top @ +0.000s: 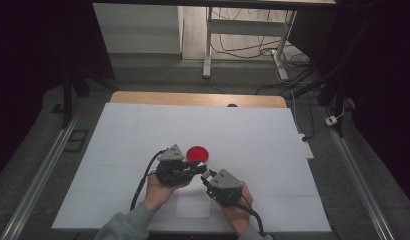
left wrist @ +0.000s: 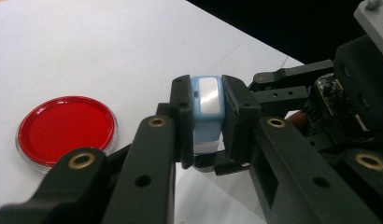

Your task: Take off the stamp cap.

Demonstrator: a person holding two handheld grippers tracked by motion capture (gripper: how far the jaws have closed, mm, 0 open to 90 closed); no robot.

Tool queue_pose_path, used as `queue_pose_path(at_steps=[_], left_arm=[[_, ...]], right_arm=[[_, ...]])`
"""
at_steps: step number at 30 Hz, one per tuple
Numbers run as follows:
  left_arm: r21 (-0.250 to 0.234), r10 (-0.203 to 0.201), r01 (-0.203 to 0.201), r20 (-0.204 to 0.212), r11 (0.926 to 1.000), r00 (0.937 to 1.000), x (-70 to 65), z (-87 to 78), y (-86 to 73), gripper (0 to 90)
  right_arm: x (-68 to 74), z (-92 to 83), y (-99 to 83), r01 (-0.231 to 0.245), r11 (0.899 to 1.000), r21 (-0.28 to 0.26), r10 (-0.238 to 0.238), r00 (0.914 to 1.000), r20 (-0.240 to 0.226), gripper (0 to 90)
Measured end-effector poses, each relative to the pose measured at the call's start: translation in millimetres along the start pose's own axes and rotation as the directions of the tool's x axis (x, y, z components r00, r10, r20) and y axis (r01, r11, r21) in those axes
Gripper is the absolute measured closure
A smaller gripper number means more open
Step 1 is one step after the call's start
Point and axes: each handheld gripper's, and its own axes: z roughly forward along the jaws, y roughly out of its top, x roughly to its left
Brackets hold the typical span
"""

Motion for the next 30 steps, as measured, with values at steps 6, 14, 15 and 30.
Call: queue_pose_path(at_steps=[6,14,15,30], left_arm=[[-0.015,-0.003,0.003,0.003,0.9999,1.0,-0.2,-0.8,0.0,75.9],[-0.017,-0.003,0.003,0.007,0.9999,1.0,0.1,-0.9,-0.2,76.0],[-0.015,-0.004,0.004,0.008,0.9999,1.0,0.3,-0.8,-0.3,76.0],[-0.089,-0.051,0.048,-0.027,0.9948,0.9983,14.7,-19.8,1.1,76.1]], right_arm=[[0.2,-1.1,-1.0,-0.043,0.999,-0.019,0.043,0.9991,-0.002,66.2],[1.0,-2.0,-2.2,-0.068,0.997,-0.028,0.068,0.9977,0.006,66.4],[1.1,-1.9,-2.1,-0.059,0.998,-0.024,0.059,0.9982,0.008,66.4],[4.2,1.4,-5.7,-0.003,1.0,0.006,0.003,1.0,0.001,66.4]])
